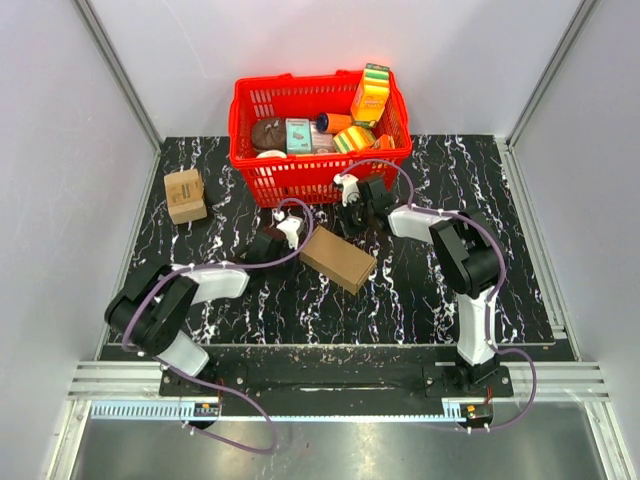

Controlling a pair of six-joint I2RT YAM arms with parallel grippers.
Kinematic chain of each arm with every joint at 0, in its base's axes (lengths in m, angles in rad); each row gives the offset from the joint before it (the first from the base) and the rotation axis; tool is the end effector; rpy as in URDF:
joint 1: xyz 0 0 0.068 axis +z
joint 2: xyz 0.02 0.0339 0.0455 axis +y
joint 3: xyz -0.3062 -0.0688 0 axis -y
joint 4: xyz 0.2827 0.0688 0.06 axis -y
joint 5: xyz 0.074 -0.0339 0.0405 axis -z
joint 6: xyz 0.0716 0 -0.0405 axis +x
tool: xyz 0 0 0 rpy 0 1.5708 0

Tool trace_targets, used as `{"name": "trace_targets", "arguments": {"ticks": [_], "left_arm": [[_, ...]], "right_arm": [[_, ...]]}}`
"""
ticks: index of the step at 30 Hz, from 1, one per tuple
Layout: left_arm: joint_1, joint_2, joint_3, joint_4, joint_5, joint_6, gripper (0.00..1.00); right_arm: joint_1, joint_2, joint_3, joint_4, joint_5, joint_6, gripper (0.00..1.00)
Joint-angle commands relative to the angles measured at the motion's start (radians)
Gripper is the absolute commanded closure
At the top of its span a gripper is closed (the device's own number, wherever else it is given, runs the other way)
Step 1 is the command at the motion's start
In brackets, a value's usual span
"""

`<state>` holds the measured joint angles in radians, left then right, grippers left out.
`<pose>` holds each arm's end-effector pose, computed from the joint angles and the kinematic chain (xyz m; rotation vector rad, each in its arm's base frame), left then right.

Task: Fold the paper box

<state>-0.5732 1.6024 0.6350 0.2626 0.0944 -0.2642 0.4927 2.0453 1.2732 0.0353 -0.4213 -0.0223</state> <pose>0.2905 -0.1956 0.1267 0.4090 2.2957 -0.5387 0.4333 0.2658 0.1380 -0.8056 2.1937 0.7239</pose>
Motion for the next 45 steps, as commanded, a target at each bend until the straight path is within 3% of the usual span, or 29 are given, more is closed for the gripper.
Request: {"name": "trace_targets", "arguments": {"ticks": [1,9,12,14,16,22,32,45], "left_arm": [[-0.007,-0.168,-0.095,-0.1,-0.091,-0.052,0.98],[-0.019,-0.427,-0.176,-0.167,-0.068,-0.151,0.98],[-0.074,-0.478,-0.173,-0.178,-0.076,-0.167,0.99],[-0.172,-0.476,-0.146,-0.183,-0.126,-0.175,1.0],[-0.285,-0.429,-0.103,-0.177,-0.169,-0.187,1.0],[-0.436,-0.191,0.009,-0.089,-0.208,-0.213,1.0],[-0.441,0.063,0.169,-0.111,-0.245,-0.219,1.0],[-0.441,0.137,0.201,-0.062,-0.222,-0.25,1.0]], "right_arm": [[0.02,-0.046,0.002,-0.072,0.13,0.016,0.67],[0.018,-0.115,-0.044,-0.156,0.295,0.058,0.54],[0.017,-0.143,-0.058,-0.192,0.341,0.071,0.53],[0.017,-0.154,-0.058,-0.216,0.352,0.079,0.54],[0.018,-0.162,-0.067,-0.242,0.357,0.088,0.54],[0.018,-0.209,-0.104,-0.305,0.366,0.096,0.56],[0.017,-0.273,-0.169,-0.357,0.339,0.119,0.56],[0.018,-0.283,-0.207,-0.367,0.253,0.183,0.59]]}}
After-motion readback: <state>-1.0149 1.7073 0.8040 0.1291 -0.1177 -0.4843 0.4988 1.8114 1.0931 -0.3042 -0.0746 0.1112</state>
